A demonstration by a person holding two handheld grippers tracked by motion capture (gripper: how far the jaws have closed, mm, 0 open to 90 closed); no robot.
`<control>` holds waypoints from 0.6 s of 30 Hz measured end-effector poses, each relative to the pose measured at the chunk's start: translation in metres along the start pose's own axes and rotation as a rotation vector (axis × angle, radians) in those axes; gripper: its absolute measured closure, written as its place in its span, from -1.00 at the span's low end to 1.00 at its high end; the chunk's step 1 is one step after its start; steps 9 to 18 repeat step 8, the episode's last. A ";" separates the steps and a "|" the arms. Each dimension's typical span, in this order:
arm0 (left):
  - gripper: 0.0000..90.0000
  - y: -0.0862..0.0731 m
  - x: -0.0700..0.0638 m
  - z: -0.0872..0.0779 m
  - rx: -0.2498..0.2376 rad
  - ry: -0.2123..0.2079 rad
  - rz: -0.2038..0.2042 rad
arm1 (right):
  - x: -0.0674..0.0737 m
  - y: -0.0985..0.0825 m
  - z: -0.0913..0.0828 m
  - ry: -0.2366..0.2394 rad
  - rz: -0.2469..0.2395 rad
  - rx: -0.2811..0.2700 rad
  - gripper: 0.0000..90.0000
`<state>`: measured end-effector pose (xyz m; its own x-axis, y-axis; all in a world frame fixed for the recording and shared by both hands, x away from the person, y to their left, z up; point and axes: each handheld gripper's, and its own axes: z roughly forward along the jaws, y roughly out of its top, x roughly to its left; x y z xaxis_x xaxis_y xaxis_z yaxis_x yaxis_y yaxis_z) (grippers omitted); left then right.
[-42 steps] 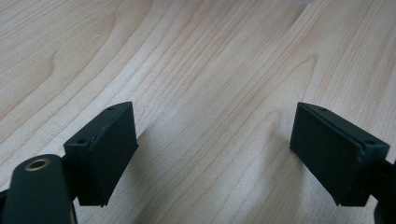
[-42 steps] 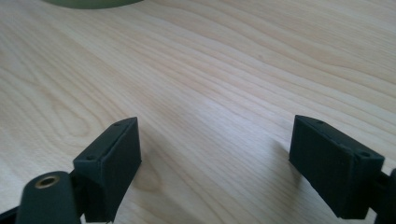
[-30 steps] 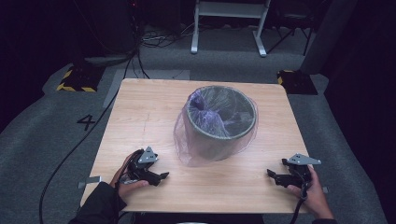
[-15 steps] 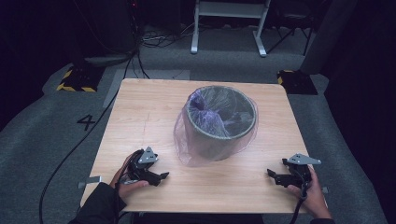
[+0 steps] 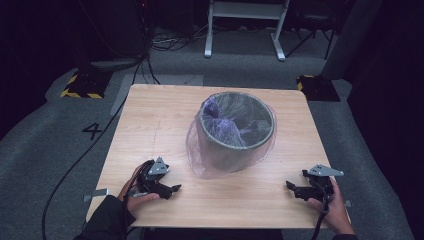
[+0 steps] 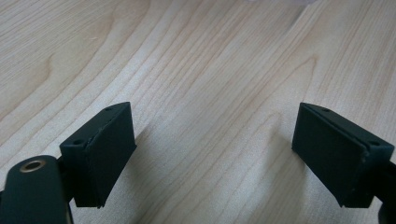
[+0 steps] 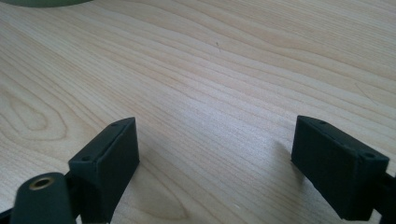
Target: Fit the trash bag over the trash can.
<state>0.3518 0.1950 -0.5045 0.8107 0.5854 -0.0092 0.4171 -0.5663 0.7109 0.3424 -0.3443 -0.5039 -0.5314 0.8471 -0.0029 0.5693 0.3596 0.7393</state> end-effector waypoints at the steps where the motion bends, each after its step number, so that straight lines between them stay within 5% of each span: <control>1: -0.72 0.000 0.000 0.000 0.000 0.000 0.001 | 0.000 0.000 0.000 0.001 0.001 0.000 -0.67; 18: -0.72 -0.001 0.000 -0.001 0.000 0.003 -0.002 | 0.000 0.000 0.000 0.001 0.001 -0.001 -0.67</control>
